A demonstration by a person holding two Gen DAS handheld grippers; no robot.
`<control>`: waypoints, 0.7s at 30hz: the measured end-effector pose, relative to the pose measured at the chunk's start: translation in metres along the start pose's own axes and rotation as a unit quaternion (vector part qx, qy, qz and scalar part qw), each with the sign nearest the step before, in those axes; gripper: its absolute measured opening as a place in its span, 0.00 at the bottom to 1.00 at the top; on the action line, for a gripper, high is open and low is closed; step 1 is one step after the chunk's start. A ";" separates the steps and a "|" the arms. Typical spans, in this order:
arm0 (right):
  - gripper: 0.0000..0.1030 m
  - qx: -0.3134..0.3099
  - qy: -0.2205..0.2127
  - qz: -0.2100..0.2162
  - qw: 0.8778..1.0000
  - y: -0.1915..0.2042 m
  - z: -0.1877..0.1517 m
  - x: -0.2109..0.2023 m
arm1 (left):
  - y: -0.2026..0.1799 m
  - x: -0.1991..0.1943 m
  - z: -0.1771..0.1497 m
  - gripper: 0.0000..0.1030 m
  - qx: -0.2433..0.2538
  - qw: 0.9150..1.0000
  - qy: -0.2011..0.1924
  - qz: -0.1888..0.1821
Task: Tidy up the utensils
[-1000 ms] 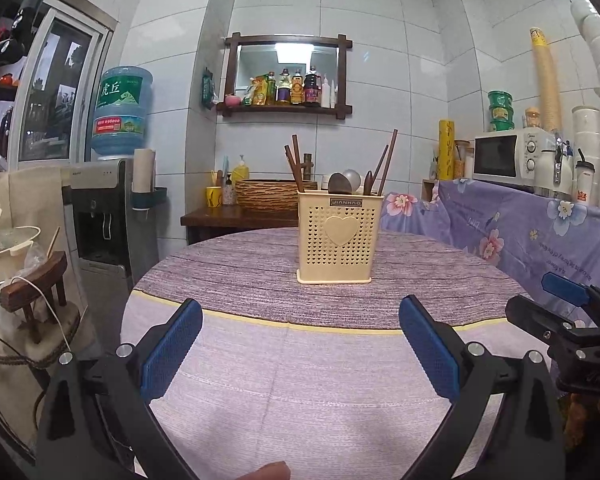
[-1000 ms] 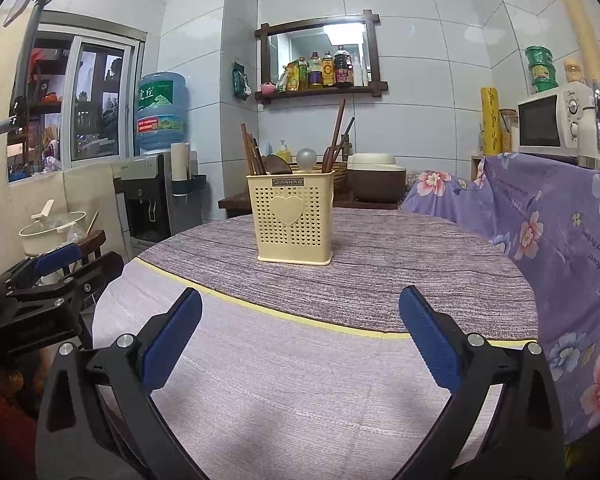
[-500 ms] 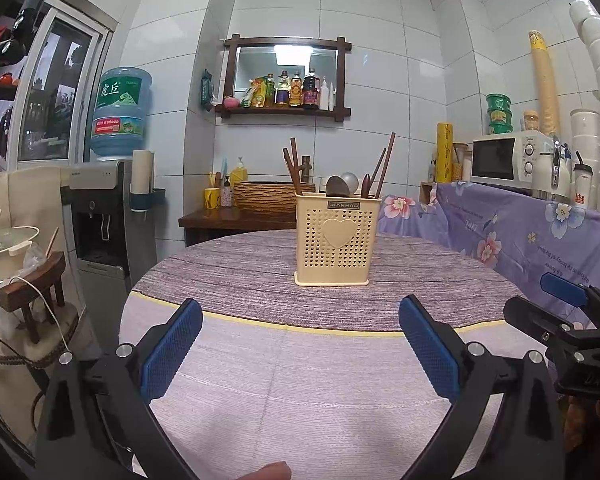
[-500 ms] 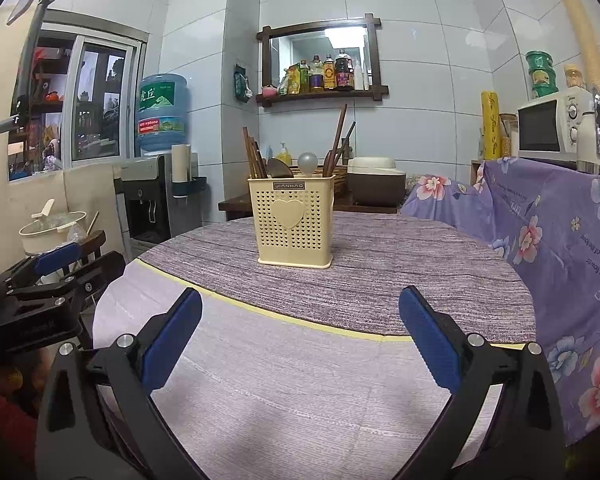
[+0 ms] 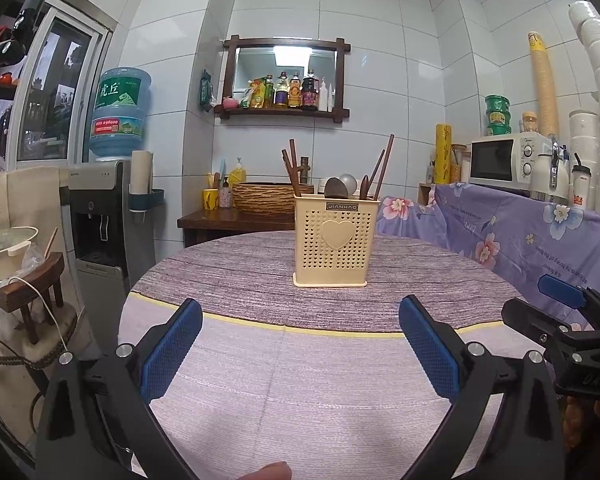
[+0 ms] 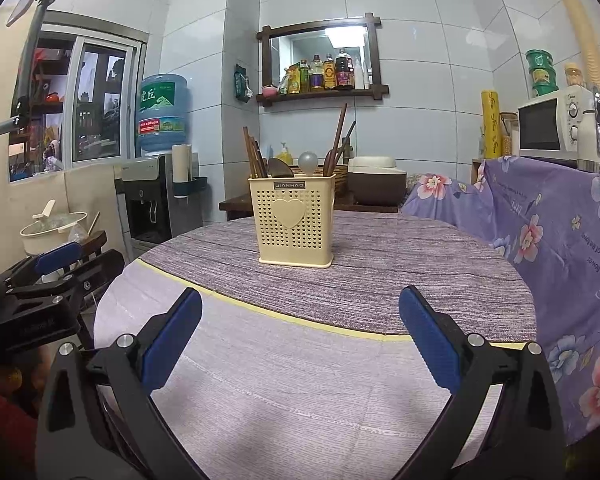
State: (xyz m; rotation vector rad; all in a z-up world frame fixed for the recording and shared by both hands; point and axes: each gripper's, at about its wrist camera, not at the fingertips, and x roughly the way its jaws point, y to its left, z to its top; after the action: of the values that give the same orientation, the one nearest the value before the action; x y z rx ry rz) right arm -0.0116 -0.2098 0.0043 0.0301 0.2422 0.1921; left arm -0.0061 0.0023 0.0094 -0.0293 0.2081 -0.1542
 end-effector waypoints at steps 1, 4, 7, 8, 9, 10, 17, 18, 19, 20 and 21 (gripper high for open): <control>0.94 0.000 0.000 0.000 1.000 0.000 0.000 0.000 | 0.000 0.000 0.000 0.95 -0.001 1.000 0.000 -0.001; 0.94 0.001 0.001 0.000 1.000 0.000 0.000 0.000 | 0.000 -0.001 0.000 0.95 0.001 1.000 -0.002 -0.002; 0.94 0.002 0.001 0.000 1.000 -0.001 0.001 0.000 | 0.000 -0.001 0.000 0.95 0.005 1.000 -0.001 -0.003; 0.94 0.001 0.001 0.000 1.000 -0.001 0.000 0.000 | -0.001 -0.001 0.000 0.95 0.005 1.000 -0.001 -0.004; 0.94 0.001 0.001 0.000 1.000 -0.001 0.000 0.000 | -0.001 0.000 0.000 0.95 0.005 1.000 0.000 -0.004; 0.94 0.001 0.001 0.000 1.000 -0.001 0.000 -0.001 | 0.000 0.000 0.000 0.95 0.005 1.000 0.001 -0.005; 0.94 0.004 0.002 0.001 1.000 -0.003 0.000 0.001 | 0.001 0.000 0.000 0.95 0.001 1.000 0.000 -0.011; 0.94 0.005 0.003 0.001 1.000 -0.004 0.000 0.001 | 0.001 -0.001 0.000 0.95 0.001 1.000 0.000 -0.012; 0.94 0.005 0.003 0.001 1.000 -0.004 0.000 0.001 | 0.001 0.000 0.000 0.95 0.001 1.000 0.001 -0.010; 0.94 0.005 0.004 0.001 1.000 -0.004 0.000 0.001 | 0.001 0.000 0.000 0.95 0.001 1.000 0.002 -0.008; 0.94 0.006 0.004 0.000 1.000 -0.004 0.000 0.002 | 0.001 0.001 0.000 0.95 0.002 1.000 0.005 -0.007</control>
State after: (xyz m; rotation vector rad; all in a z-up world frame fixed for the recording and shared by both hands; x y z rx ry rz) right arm -0.0092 -0.2128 0.0032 0.0407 0.2516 0.1915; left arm -0.0052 0.0031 0.0097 -0.0260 0.2171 -0.1686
